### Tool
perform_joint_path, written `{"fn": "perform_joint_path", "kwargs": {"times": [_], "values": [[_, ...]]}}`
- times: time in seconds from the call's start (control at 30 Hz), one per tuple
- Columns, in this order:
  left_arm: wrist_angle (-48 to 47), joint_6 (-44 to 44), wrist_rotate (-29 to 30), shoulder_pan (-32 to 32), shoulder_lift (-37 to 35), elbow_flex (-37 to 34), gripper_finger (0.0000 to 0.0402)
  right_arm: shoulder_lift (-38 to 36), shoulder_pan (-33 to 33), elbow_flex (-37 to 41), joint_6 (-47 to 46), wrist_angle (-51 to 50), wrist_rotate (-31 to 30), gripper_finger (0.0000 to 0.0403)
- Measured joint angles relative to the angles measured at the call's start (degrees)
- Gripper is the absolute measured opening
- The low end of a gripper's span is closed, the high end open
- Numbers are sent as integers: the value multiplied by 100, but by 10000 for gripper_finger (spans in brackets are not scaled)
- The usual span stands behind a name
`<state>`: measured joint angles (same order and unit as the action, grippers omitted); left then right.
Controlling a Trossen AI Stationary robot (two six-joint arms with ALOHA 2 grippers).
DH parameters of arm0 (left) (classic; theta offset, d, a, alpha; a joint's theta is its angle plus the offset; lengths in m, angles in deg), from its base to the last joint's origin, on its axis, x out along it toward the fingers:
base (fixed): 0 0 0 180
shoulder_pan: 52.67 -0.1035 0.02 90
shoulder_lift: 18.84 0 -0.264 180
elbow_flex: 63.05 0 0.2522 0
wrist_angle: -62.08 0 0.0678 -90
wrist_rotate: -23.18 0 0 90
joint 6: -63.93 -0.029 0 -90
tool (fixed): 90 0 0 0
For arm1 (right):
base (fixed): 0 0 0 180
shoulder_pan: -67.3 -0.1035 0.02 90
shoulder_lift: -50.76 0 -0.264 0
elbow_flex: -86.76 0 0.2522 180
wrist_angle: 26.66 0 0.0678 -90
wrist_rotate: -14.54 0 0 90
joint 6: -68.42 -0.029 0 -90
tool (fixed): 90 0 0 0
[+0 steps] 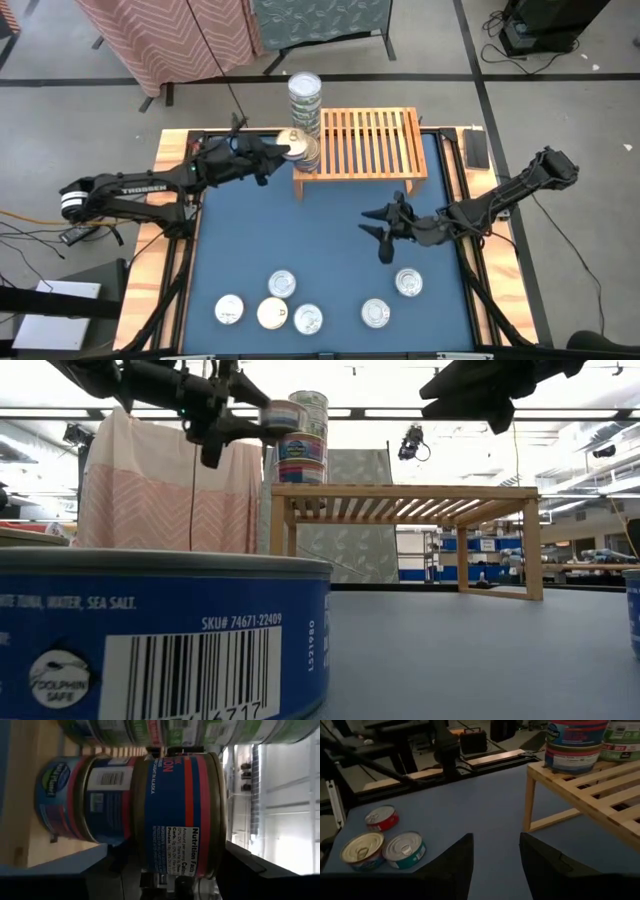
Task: Stack canned seafood by type on shelf
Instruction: Stack the blue tuna can on top of the other blue tuna cans on the shelf
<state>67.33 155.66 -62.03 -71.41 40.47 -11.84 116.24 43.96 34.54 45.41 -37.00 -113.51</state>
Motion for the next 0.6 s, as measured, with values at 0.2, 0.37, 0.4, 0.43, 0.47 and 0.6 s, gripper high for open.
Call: {"fn": "perform_joint_path", "kwargs": {"times": [0.2, 0.37, 0.4, 0.43, 0.47, 0.6], "values": [[240, -5, -60, -2, 203, 105, 199, 0, 94, 0, -145, -2, 1, 162], [195, -12, -14, -2, 202, 128, 199, 2, 97, 0, -144, -2, 10, 162], [194, -28, -25, -2, 203, 128, 199, 2, 97, 0, -144, -2, 13, 162], [229, -82, -62, -2, 203, 128, 199, 2, 97, 0, -140, -5, 15, 162], [293, -182, -93, -2, 203, 128, 199, 2, 97, 0, -131, -12, 15, 162], [863, -395, -152, -2, 198, 124, 251, 2, 97, 0, -129, -17, 15, 162]]}}
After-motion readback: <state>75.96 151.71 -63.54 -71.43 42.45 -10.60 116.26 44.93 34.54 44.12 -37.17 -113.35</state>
